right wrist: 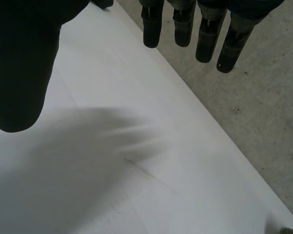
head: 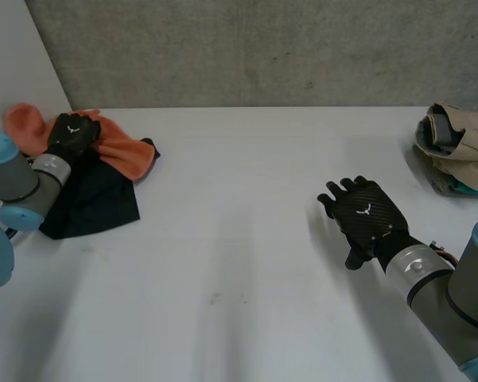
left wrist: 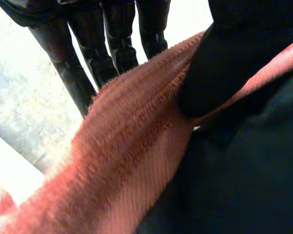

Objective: Fold the laundry.

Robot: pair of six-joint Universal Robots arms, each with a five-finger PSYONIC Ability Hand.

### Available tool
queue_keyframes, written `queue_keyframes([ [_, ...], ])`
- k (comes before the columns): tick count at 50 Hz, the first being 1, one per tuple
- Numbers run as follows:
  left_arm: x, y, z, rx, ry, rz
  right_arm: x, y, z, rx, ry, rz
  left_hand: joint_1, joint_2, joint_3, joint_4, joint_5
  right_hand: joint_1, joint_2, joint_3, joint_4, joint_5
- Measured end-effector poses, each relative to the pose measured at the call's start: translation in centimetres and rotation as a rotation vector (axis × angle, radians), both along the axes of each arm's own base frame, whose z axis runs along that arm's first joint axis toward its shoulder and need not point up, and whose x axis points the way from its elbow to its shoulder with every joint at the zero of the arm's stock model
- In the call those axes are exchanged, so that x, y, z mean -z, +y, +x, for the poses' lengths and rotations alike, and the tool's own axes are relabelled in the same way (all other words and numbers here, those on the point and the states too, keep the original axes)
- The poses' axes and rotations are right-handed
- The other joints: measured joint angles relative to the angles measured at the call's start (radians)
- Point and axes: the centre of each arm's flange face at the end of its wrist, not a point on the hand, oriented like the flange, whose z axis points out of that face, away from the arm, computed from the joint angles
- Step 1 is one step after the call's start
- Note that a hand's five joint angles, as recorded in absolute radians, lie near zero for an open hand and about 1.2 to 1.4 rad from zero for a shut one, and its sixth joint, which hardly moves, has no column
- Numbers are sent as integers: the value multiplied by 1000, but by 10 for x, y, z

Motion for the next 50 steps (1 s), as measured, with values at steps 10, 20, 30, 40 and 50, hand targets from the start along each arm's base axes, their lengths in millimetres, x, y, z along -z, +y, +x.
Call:
queue_keyframes([
  [10,-103,32,-38,7,20,-171,0,0,0,3,0,-1,0,9,20,4,0,0,0,0,0,0],
  [20,-209,164,-122,226,201,-280,-6,-9,-10,65,-2,-19,0,11,23,6,0,0,0,0,0,0],
  [30,-145,318,-198,555,224,57,-27,-33,-38,226,-33,-76,-762,-721,-674,-713,-689,0,0,0,0,0],
  [40,-125,347,-205,586,188,131,-45,-42,-47,266,-117,-45,-897,-981,-954,-992,-907,0,0,0,0,0],
  [50,-137,313,-145,282,176,183,-68,-20,-36,119,-128,121,-897,-981,-954,-992,-907,0,0,0,0,0],
])
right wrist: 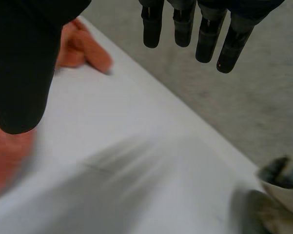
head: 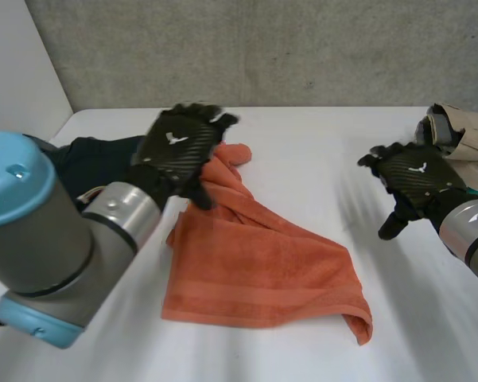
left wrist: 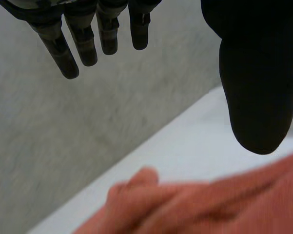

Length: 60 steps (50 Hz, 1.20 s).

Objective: Fold the laundry.

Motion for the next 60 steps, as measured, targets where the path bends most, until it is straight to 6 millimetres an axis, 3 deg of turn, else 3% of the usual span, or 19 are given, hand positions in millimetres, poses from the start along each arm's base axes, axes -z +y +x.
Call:
queue_keyframes([
  [3,12,5,16,-70,-50,74,-5,13,4,-52,2,78,0,0,0,0,0,0,0,0,0,0],
  [8,25,14,25,-103,-91,130,-8,22,7,-81,7,127,0,0,0,0,0,0,0,0,0,0],
  [9,38,23,31,-122,-128,176,-8,34,12,-115,17,165,0,0,0,0,0,0,0,0,0,0],
  [13,51,29,36,-137,-146,197,0,58,28,-199,54,196,0,0,0,0,0,0,0,0,0,0],
  [18,55,18,40,-167,-127,174,12,78,41,-272,93,199,0,0,0,0,0,3,2,7,2,1],
  [23,53,-5,50,-225,-90,133,37,102,53,-330,139,209,0,0,0,0,0,3,2,9,2,1],
  [30,50,-13,55,-246,-75,119,65,110,60,-289,210,195,0,0,0,0,0,3,2,9,2,1],
  [33,51,-12,54,-244,-76,122,74,108,61,-259,240,174,0,0,0,0,0,42,60,75,45,49],
  [37,52,-10,54,-239,-80,127,81,101,61,-226,279,136,0,0,0,0,0,462,531,530,504,480],
  [38,52,-9,54,-239,-81,128,83,98,60,-217,288,124,0,0,0,0,0,655,772,747,723,692],
  [41,52,-8,54,-238,-82,130,83,90,58,-196,305,93,0,0,0,0,0,786,949,945,923,894],
  [46,51,-8,55,-240,-80,127,78,76,52,-153,309,49,0,0,0,0,0,788,962,974,953,918],
  [49,49,-8,55,-241,-78,123,66,57,39,-87,311,6,0,0,0,0,0,788,962,974,953,920],
  [57,46,-10,59,-251,-73,114,34,-17,-26,142,433,-138,0,0,0,0,0,788,962,974,953,920],
  [60,45,-12,59,-252,-71,113,31,-38,-40,183,480,-167,0,0,0,0,0,788,962,974,953,920],
])
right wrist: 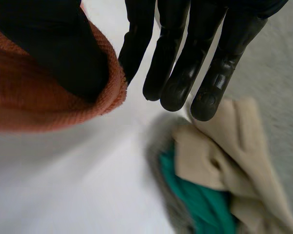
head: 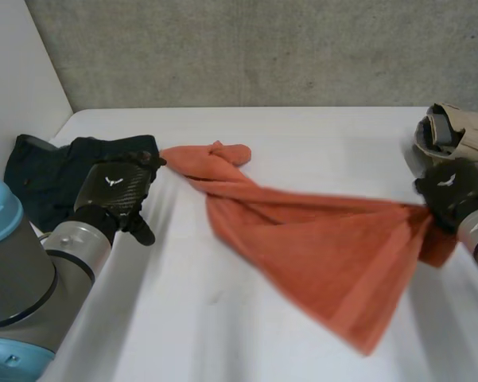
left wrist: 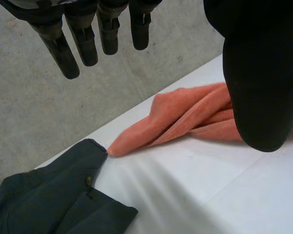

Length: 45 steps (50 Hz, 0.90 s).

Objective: Fold the laundry.

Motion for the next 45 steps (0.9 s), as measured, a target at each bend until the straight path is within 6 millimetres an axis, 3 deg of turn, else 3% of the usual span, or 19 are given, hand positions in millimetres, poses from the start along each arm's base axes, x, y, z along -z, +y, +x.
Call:
queue_keyframes([
  [3,-1,-2,0,13,4,-3,2,-29,-11,25,46,-26,0,0,0,0,0,-35,-47,-36,-36,-32],
  [7,-2,-4,-3,39,9,-7,8,-51,-13,31,54,-37,0,0,0,0,0,-642,-712,-678,-678,-655],
  [11,-3,-5,-5,54,12,-12,10,-58,-11,33,39,-35,0,0,0,0,0,-713,-817,-789,-788,-764],
  [12,-4,-6,-6,61,14,-17,9,-57,-7,34,2,-28,0,0,0,0,0,-790,-966,-971,-955,-921],
  [13,-5,-6,-7,63,15,-19,8,-56,-6,34,-16,-24,0,0,0,0,0,-790,-966,-972,-955,-921],
  [18,-9,-8,-9,70,23,-37,-15,-35,3,42,-171,-8,0,0,0,0,0,-790,-966,-972,-955,-921],
  [21,-13,-11,-12,77,31,-58,-34,-11,7,42,-304,27,3,0,0,0,0,-790,-966,-971,-955,-921],
  [25,-15,-19,-18,102,40,-80,-40,13,11,27,-405,116,20,22,14,19,5,-779,-940,-948,-943,-909],
  [28,-13,-29,-27,143,46,-88,-33,37,16,14,-469,253,59,47,36,47,19,-757,-901,-900,-907,-876],
  [35,0,-51,-48,254,30,-87,-6,69,23,13,-523,458,111,99,88,100,81,-757,-901,-900,-906,-872],
  [45,34,-62,-74,406,-109,-100,22,84,25,7,-524,490,172,165,155,165,146,-703,-856,-844,-851,-831],
])
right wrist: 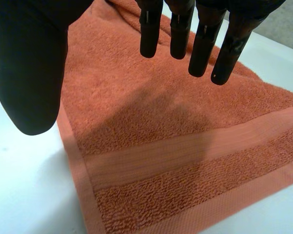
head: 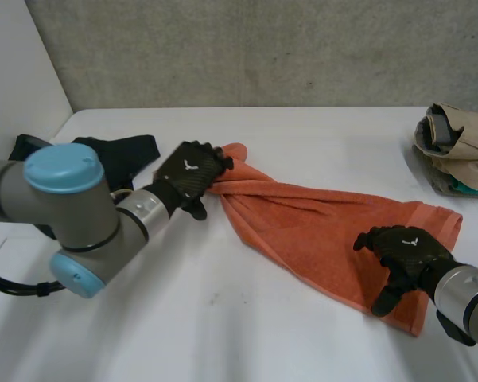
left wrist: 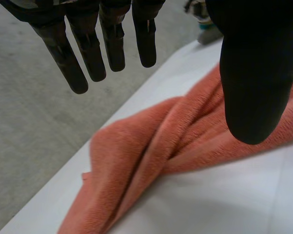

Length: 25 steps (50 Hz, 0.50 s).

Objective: Fold the laundry.

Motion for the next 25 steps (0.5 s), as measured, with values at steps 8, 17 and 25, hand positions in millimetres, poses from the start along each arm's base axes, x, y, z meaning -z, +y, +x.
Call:
queue_keyframes([
  [8,24,4,-17,50,-63,-3,22,6,2,-26,23,-21,20,26,26,26,28,93,109,104,109,97],
  [17,26,7,-20,52,-59,5,39,7,5,-61,69,-38,20,26,26,26,28,115,131,129,140,129],
  [25,25,7,-19,49,-58,8,47,2,6,-68,79,-64,20,26,26,26,28,190,235,216,219,198],
])
